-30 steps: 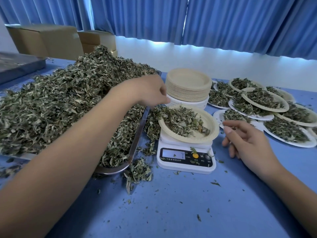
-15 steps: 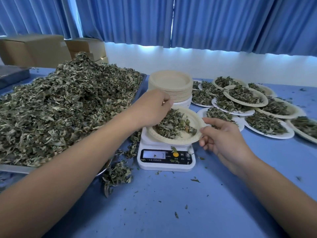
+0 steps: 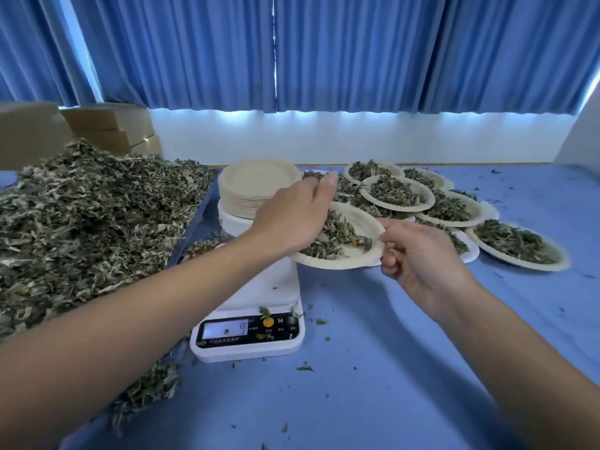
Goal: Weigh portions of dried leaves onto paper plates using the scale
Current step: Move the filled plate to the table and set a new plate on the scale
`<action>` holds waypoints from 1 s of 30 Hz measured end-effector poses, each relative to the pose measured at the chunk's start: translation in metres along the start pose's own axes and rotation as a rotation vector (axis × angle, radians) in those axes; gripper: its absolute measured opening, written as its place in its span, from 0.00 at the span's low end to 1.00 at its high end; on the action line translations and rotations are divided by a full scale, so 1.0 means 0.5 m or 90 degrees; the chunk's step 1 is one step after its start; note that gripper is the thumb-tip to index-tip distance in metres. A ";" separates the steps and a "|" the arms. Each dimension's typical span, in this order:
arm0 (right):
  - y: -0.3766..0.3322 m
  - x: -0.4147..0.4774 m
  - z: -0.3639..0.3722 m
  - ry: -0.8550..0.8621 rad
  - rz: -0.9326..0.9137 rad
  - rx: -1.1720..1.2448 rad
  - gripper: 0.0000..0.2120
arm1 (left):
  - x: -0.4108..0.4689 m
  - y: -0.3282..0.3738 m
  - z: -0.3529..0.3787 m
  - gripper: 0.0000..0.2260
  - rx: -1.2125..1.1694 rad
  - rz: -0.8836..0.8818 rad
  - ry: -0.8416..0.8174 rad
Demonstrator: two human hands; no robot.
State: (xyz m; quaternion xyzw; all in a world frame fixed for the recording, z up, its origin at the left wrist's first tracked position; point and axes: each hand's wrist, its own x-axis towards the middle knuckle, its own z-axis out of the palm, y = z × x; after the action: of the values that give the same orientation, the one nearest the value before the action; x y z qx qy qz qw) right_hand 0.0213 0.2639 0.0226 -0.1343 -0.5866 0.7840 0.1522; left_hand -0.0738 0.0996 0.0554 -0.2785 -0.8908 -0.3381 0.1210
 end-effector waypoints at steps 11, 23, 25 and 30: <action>-0.094 0.067 -0.228 0.178 -0.031 -0.143 0.01 | 0.142 0.208 0.176 0.36 -0.012 0.076 -0.073; -0.255 0.326 -0.463 0.349 -0.052 -0.225 0.09 | 0.432 0.343 0.344 0.27 -0.276 0.016 -0.161; -0.251 0.381 -0.486 0.388 -0.044 -0.219 0.06 | 0.483 0.345 0.384 0.29 -0.302 -0.027 -0.175; -0.217 0.538 -0.535 0.449 -0.023 -0.223 0.04 | 0.605 0.335 0.492 0.31 -0.322 -0.134 -0.191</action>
State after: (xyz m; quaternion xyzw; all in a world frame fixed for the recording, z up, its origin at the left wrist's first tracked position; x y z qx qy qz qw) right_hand -0.1126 0.6344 0.0445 -0.4090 -0.6253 0.5753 0.3328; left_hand -0.2304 0.4928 0.0848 -0.2531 -0.8102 -0.5147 -0.1207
